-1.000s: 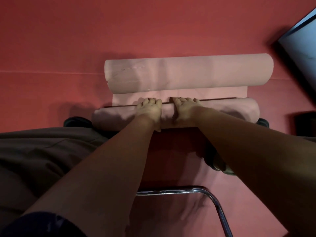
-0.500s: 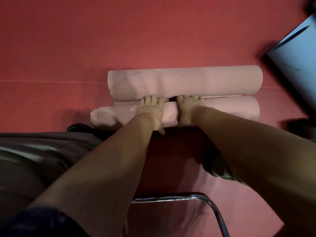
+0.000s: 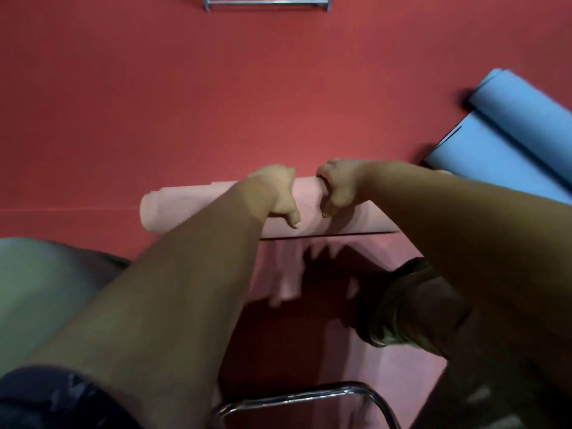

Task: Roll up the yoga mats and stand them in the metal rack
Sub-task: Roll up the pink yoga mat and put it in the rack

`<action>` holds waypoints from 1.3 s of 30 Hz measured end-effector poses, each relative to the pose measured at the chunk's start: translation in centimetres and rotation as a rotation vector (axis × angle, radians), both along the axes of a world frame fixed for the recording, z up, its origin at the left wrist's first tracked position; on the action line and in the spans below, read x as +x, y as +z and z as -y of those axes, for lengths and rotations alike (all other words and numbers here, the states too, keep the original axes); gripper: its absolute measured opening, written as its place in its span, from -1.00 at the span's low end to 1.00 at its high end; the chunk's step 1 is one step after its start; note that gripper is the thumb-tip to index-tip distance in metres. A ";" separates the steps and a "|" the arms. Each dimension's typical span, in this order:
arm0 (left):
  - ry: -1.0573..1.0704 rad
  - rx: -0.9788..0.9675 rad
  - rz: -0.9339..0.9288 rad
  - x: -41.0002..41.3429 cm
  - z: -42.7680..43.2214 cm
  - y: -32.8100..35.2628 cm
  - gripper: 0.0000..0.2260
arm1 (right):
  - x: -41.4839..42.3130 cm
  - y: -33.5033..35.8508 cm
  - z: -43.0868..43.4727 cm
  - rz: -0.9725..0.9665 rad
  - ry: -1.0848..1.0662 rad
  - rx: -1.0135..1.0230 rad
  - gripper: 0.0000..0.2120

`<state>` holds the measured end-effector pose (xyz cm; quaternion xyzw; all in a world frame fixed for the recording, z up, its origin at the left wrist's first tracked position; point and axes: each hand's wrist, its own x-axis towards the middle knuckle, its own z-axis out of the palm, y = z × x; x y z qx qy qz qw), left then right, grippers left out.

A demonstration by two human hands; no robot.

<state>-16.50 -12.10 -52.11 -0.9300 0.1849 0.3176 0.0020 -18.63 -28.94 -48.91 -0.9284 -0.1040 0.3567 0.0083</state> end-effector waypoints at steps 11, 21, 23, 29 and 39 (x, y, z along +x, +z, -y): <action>0.013 -0.047 0.052 1.8 0.9 18.1 -0.16 | -4.0 14.5 1.0 0.334 0.041 -0.161 0.38; -0.095 -0.031 0.280 -2.1 -0.7 18.2 0.01 | -6.0 15.0 0.8 0.457 -0.117 0.052 -0.13; -0.165 0.049 0.383 -3.4 -1.1 17.1 0.17 | -5.8 14.9 0.7 0.420 -0.135 0.073 -0.12; -0.161 0.035 0.445 -3.4 -0.8 16.2 -0.03 | -4.3 14.3 0.7 0.311 -0.152 0.090 -0.06; 0.110 -0.178 0.148 0.4 -2.3 15.9 -0.19 | -2.9 13.4 0.5 0.328 -0.079 -0.007 0.30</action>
